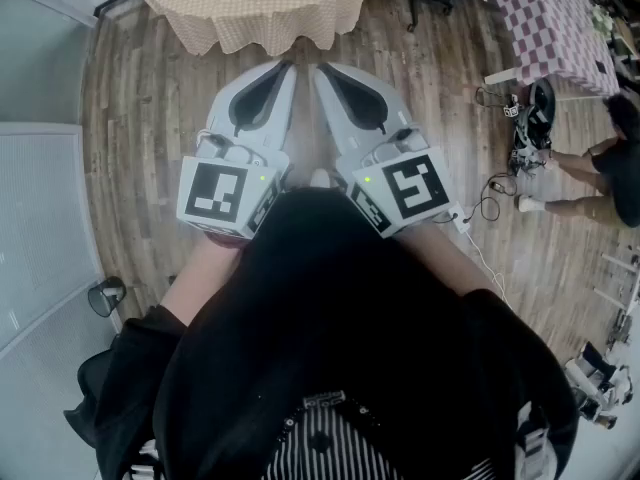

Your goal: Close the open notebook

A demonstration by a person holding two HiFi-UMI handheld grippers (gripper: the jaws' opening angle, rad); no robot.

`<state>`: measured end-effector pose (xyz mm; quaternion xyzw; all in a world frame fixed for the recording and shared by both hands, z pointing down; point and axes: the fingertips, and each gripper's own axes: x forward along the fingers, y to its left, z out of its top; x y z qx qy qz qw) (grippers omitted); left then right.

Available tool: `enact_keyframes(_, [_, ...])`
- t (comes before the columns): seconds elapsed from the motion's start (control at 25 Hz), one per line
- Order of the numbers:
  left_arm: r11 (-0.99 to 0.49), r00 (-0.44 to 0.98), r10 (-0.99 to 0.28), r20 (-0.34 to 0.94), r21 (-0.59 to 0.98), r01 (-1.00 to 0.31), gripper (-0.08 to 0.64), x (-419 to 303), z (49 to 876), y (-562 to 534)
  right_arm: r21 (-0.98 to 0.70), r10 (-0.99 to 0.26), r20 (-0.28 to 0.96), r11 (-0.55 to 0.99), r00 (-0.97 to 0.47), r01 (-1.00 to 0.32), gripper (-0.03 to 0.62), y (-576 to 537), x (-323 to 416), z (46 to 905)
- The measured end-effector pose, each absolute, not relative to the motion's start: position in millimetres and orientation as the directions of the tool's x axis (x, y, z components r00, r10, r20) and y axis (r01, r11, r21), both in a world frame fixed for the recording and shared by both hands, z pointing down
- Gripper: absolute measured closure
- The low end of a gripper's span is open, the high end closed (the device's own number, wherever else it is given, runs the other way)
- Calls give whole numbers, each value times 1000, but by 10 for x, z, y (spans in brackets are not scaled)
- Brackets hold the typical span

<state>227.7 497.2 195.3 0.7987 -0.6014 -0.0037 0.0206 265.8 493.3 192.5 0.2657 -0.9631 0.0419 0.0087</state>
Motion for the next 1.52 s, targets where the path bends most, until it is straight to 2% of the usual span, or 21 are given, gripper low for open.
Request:
enact_keyframes(0.32, [-259, 261, -965, 36, 48, -965, 558, 2347, 1851, 4918, -144, -523, 24, 841, -852, -521, 591, 4815, 2722, 1886])
enact_keyframes(0.8, [-273, 275, -960, 43, 61, -960, 558, 2593, 1966, 4831, -167, -483, 81, 856, -872, -490, 591, 4741, 2840, 2124])
enact_keyframes(1.0, [-262, 262, -964, 47, 14, -965, 558, 2688, 1912, 4856, -177, -476, 58, 860, -877, -478, 591, 4757, 2918, 2126])
enact_keyframes(1.28, [-231, 230, -973, 18, -70, -971, 558, 2575, 1834, 4896, -145, -482, 13, 866, -876, -479, 591, 4782, 2834, 2012])
enact_keyframes(1.52, [-240, 239, -971, 31, -29, -970, 558, 2471, 1969, 4702, -91, -505, 6, 860, -863, -503, 591, 4612, 2805, 1994])
